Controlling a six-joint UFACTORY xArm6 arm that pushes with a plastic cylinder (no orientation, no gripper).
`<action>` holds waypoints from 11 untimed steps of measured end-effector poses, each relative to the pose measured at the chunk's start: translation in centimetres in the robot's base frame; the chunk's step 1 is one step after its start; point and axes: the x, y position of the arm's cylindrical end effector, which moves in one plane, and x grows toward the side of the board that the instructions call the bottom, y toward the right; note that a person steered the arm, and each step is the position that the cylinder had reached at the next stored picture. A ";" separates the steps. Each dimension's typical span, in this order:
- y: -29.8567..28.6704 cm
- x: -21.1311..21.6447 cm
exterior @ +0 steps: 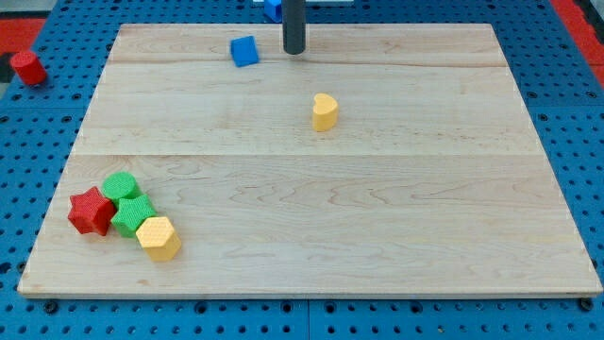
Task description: Place triangle above the heart
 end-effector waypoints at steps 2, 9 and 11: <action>-15.2 0.7; 1.1 -2.4; 1.7 -4.1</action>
